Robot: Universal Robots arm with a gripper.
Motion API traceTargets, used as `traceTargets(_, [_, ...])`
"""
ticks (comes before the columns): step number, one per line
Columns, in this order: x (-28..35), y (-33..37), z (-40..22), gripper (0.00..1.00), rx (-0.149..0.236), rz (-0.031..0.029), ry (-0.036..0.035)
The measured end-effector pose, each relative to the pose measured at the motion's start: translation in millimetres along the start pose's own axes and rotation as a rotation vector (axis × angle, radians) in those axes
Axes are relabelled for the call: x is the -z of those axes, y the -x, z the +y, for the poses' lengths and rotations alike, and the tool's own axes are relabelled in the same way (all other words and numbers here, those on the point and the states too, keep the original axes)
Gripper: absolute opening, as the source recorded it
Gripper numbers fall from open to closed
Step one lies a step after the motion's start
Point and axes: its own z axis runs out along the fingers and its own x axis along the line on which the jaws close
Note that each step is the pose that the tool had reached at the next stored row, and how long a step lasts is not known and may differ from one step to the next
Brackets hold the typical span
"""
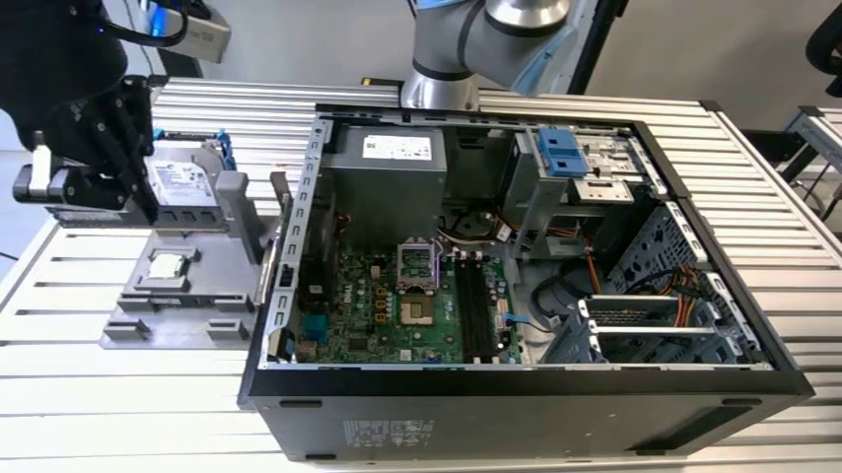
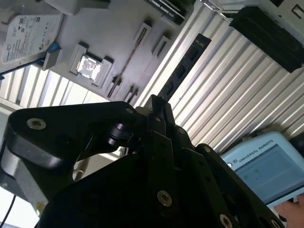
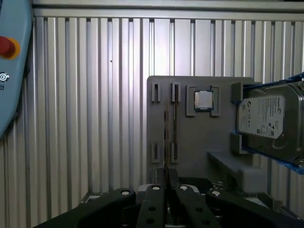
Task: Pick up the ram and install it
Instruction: 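Pick up the ram and move it above insertion slot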
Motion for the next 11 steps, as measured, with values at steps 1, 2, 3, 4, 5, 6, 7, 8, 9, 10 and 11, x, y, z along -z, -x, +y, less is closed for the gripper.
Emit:
traceTargets(1, [0.1, 0.0, -3.4, 0.00, 0.001, 0.0001, 0.0002])
traceTargets(2, [0.3, 0.1, -6.5, 0.00, 0.002, 0.0002, 0.0004])
traceTargets(3, [0.3, 0.1, -10.2, 0.00, 0.003, 0.0002, 0.0005])
traceTargets(4, [0.4, 0.2, -13.5, 0.00, 0.004, 0.0002, 0.0006])
traceTargets(5, [0.5, 0.2, -16.9, 0.00, 0.005, 0.0002, 0.0007])
traceTargets(6, [0.6, 0.2, -20.4, 0.00, 0.007, 0.0002, 0.0009])
traceTargets(7, [0.7, 0.3, -23.9, 0.00, 0.008, 0.0002, 0.0010])
traceTargets(8, [0.8, 0.3, -27.5, 0.00, 0.009, 0.0003, 0.0012])
traceTargets(9, [0.8, 0.3, -31.0, 0.00, 0.010, 0.0002, 0.0013])
traceTargets(10, [0.9, 0.4, -34.4, 0.00, 0.011, 0.0002, 0.0014])
traceTargets(11, [1.0, 0.4, -38.0, 0.00, 0.011, 0.0002, 0.0016])
